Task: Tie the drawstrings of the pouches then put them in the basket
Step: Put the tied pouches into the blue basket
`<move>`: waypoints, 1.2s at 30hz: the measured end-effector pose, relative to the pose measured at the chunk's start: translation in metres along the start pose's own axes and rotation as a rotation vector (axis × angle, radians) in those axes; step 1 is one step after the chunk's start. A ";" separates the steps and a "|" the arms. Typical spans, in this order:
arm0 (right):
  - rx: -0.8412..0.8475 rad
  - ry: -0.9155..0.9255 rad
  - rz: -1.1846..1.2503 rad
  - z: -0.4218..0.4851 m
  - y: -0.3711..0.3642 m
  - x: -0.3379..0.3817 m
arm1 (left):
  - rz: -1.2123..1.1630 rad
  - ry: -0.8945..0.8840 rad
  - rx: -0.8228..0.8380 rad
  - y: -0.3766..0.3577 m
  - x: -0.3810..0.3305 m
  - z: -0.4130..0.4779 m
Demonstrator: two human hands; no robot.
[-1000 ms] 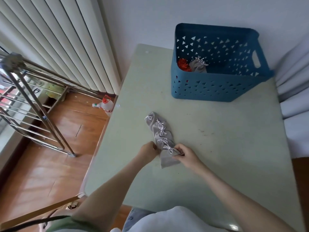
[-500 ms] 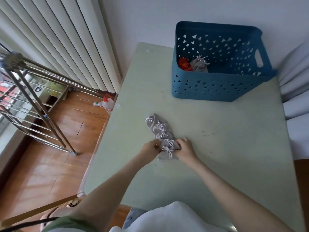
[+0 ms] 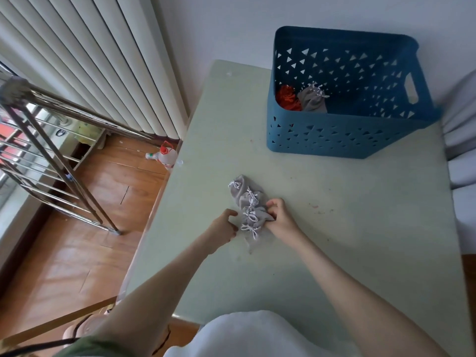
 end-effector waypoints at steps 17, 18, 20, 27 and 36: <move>0.113 0.189 -0.139 0.037 0.026 0.015 | -0.048 -0.056 -0.378 0.019 -0.039 0.035; 0.147 0.198 -0.133 0.040 0.028 0.019 | -0.041 -0.054 -0.390 0.020 -0.042 0.038; 0.200 0.225 -0.132 0.048 0.032 0.026 | -0.015 -0.043 -0.411 0.021 -0.050 0.041; 0.150 0.132 -0.277 0.088 0.032 0.029 | 0.141 -0.042 -0.441 0.022 -0.073 0.061; 0.141 0.048 -0.067 0.077 0.042 0.062 | -0.511 -0.138 0.160 0.034 -0.099 0.041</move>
Point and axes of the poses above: each hand's wrist, its own z-axis towards the middle knuckle, its own y-axis out of the back of the hand, x = y × z, the point moved 1 cm from there along z, towards the middle knuckle, and after that the axes turned 6 degrees about y, right-handed, at the moved point
